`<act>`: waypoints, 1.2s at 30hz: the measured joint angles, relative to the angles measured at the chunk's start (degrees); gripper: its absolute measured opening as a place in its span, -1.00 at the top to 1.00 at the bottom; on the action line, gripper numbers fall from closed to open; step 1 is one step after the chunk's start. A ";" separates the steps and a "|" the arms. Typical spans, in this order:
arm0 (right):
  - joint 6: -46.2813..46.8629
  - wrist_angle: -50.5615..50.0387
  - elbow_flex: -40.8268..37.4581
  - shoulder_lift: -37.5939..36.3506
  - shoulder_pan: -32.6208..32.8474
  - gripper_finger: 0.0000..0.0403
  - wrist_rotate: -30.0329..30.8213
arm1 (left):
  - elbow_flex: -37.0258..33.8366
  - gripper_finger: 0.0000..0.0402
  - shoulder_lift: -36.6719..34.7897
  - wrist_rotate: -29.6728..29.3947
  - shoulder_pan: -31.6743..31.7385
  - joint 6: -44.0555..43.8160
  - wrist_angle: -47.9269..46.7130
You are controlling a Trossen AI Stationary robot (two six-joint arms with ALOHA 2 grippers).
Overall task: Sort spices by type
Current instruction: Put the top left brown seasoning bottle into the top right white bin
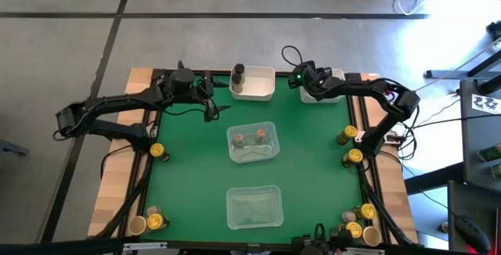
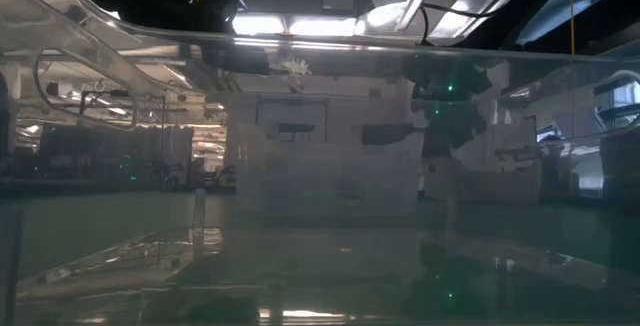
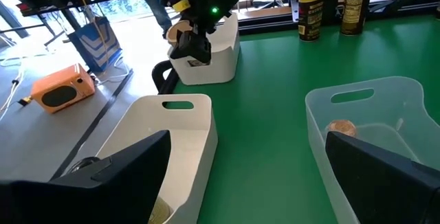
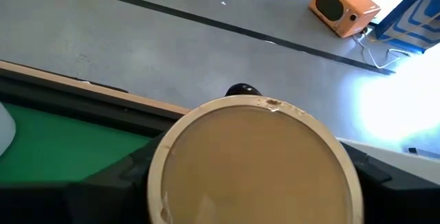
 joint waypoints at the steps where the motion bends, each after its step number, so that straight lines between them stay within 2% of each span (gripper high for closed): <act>1: 0.01 -0.09 0.01 0.00 0.00 -0.34 0.01 | 0.00 -0.87 0.00 0.00 0.00 0.11 0.01; 18: -0.20 1.01 0.01 0.04 0.02 -0.36 0.93 | 0.00 -0.87 0.00 0.00 -0.02 0.85 0.23; 29: -0.49 0.86 -0.01 0.31 0.14 -0.76 0.05 | 0.00 -0.87 0.00 0.00 -0.02 0.66 0.23; 36: -3.32 0.64 0.38 0.14 0.15 -0.84 -0.73 | 0.00 -0.87 0.00 0.00 -0.01 0.49 0.23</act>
